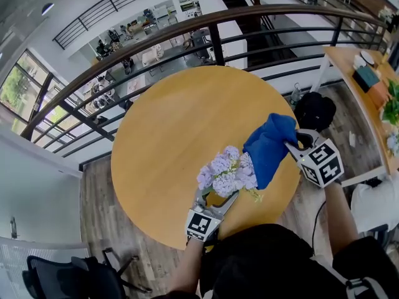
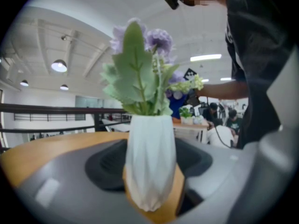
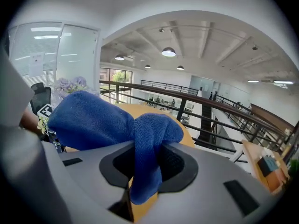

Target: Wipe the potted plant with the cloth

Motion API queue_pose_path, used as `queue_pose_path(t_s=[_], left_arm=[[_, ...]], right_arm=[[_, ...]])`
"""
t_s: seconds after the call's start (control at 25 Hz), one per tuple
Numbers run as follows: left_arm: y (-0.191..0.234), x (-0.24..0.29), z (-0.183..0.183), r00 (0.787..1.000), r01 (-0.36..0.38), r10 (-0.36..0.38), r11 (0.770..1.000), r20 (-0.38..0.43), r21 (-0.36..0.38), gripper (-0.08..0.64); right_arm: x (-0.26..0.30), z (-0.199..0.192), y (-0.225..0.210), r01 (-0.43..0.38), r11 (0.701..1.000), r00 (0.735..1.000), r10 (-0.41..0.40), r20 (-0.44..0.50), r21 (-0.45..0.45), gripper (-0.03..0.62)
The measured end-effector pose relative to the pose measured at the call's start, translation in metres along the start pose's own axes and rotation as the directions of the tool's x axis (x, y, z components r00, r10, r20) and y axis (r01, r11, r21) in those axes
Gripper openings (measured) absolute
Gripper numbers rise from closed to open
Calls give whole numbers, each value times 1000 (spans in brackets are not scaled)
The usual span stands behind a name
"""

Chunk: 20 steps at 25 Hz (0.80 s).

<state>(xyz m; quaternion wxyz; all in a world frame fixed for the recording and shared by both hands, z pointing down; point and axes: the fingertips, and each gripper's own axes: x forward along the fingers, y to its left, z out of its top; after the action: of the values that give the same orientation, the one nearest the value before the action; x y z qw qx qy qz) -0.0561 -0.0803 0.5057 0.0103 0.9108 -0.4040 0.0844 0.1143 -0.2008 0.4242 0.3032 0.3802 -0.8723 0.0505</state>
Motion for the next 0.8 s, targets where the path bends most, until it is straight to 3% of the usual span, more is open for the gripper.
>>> queue_pose_path(t_s=[0.2, 0.52, 0.68, 0.8], left_arm=[[-2, 3, 0, 1000, 5, -5, 1000, -6, 2, 307], [1, -2, -2, 1000, 6, -6, 1000, -7, 3, 307], [0, 0, -1, 1000, 4, -4, 1000, -7, -2, 308], [1, 3, 0, 1000, 6, -6, 1000, -10, 1, 307]], right_arm=[[-11, -2, -28, 67, 996, 997, -68, 22, 50, 104], [-46, 30, -64, 141, 963, 958, -191, 213, 228, 104], [-68, 72, -50, 103, 975, 912, -172, 371, 198, 104], [-88, 126, -18, 10, 995, 854, -59, 517, 98, 104]])
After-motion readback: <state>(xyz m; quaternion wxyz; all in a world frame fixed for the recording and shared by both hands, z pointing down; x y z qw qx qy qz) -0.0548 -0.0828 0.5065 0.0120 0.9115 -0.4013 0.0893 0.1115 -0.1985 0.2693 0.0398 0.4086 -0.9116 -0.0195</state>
